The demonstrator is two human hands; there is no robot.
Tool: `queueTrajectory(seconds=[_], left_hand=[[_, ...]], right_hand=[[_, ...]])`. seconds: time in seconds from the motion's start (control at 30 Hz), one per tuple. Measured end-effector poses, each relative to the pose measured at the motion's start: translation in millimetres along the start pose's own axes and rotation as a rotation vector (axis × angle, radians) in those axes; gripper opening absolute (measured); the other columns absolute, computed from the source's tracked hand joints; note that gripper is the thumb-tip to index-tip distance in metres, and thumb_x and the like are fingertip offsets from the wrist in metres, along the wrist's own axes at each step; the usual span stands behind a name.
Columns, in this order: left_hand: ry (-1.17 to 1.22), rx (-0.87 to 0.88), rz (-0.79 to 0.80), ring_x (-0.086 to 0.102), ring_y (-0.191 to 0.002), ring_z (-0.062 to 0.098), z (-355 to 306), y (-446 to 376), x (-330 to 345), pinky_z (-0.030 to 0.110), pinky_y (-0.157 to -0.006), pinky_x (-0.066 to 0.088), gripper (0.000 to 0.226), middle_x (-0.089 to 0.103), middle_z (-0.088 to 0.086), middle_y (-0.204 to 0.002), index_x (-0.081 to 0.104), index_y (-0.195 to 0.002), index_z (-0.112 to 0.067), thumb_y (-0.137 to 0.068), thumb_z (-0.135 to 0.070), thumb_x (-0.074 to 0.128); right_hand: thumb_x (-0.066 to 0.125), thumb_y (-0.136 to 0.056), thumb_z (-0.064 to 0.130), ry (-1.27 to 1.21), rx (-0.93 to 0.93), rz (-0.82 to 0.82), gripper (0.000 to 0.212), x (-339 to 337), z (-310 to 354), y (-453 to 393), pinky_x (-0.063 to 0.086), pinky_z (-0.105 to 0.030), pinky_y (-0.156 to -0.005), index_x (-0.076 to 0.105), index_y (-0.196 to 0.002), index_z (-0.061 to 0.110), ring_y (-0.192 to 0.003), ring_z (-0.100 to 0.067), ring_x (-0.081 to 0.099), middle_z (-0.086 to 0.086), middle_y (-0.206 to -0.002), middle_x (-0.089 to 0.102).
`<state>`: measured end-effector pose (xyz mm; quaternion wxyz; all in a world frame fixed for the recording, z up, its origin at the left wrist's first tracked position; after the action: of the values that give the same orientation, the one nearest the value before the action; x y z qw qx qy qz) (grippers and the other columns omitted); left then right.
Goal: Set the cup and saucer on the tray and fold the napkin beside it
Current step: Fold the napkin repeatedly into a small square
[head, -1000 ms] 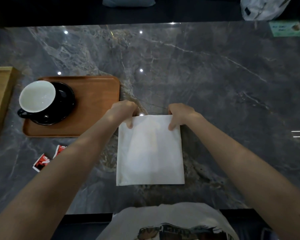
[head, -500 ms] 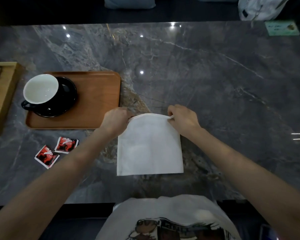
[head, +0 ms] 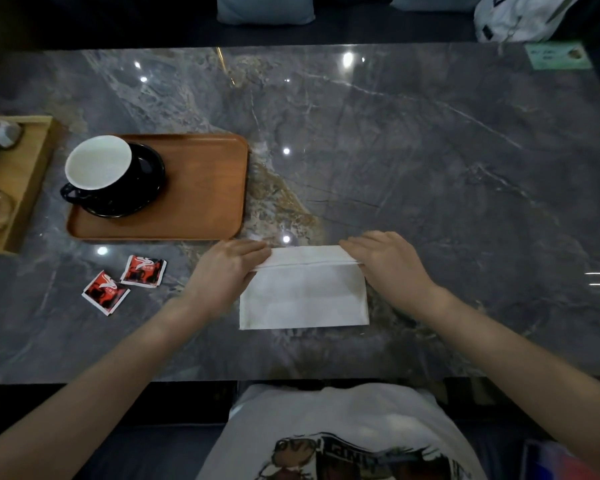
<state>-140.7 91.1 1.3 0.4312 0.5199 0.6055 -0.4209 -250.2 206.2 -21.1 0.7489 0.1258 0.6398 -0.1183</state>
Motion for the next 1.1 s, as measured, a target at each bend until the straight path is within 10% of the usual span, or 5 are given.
queueTrajectory(seconds=[0.3, 0.57, 0.83, 1.0, 1.1], left_hand=[[-0.129, 0.096, 0.024, 0.07, -0.09, 0.029, -23, 45, 36, 0.041, -0.071, 0.058, 0.041, 0.072, 0.015, -0.103, 0.071, -0.097, -0.002, -0.057, -0.003, 0.067], [-0.244, 0.11, 0.0, 0.069, -0.096, 0.029, -25, 59, 53, 0.042, -0.072, 0.057, 0.041, 0.071, 0.015, -0.106, 0.07, -0.1, 0.0, -0.073, -0.006, 0.04], [-0.075, -0.04, 0.093, 0.061, -0.106, 0.042, -8, 67, 71, 0.054, -0.075, 0.053, 0.052, 0.063, 0.024, -0.117, 0.062, -0.109, 0.009, -0.06, 0.006, 0.078], [-0.085, 0.015, 0.139, 0.056, -0.114, 0.04, -7, 70, 78, 0.054, -0.084, 0.051, 0.056, 0.059, 0.024, -0.124, 0.058, -0.116, 0.008, -0.099, -0.029, 0.019], [-0.151, 0.081, 0.048, 0.062, -0.107, 0.036, -15, 74, 73, 0.051, -0.085, 0.052, 0.056, 0.065, 0.02, -0.116, 0.064, -0.108, 0.006, -0.099, -0.026, 0.019]], right_hand=[[0.083, -0.055, 0.002, 0.126, -0.011, -0.023, 0.061, 34, 21, 53, 0.053, -0.04, -0.086, 0.064, -0.113, 0.008, -0.106, -0.024, 0.065, -0.01, -0.116, 0.068], [0.031, -0.077, 0.005, 0.187, -0.008, -0.037, 0.051, 49, 25, 60, 0.05, -0.042, -0.092, 0.062, -0.118, 0.007, -0.113, -0.021, 0.061, -0.008, -0.123, 0.064], [0.036, -0.077, 0.007, 0.144, -0.068, -0.172, 0.046, 46, 37, 71, 0.051, -0.042, -0.09, 0.066, -0.112, 0.008, -0.108, -0.024, 0.063, -0.011, -0.117, 0.067], [0.042, -0.084, 0.006, 0.215, -0.144, -0.299, 0.036, 50, 42, 79, 0.053, -0.04, -0.088, 0.067, -0.11, 0.005, -0.105, -0.025, 0.065, -0.012, -0.115, 0.068], [0.046, -0.086, 0.003, 0.21, -0.198, -0.427, 0.028, 48, 48, 83, 0.051, -0.036, -0.079, 0.07, -0.101, 0.004, -0.089, -0.026, 0.067, -0.011, -0.1, 0.072]])
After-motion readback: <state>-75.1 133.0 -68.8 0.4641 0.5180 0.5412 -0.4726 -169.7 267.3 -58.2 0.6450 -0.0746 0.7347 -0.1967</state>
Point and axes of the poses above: each hand's wrist, its own y-axis away from the middle knuckle, its own x-axis out of the palm, z = x × y, the point moved 10 cm from there along -y, towards the middle knuckle
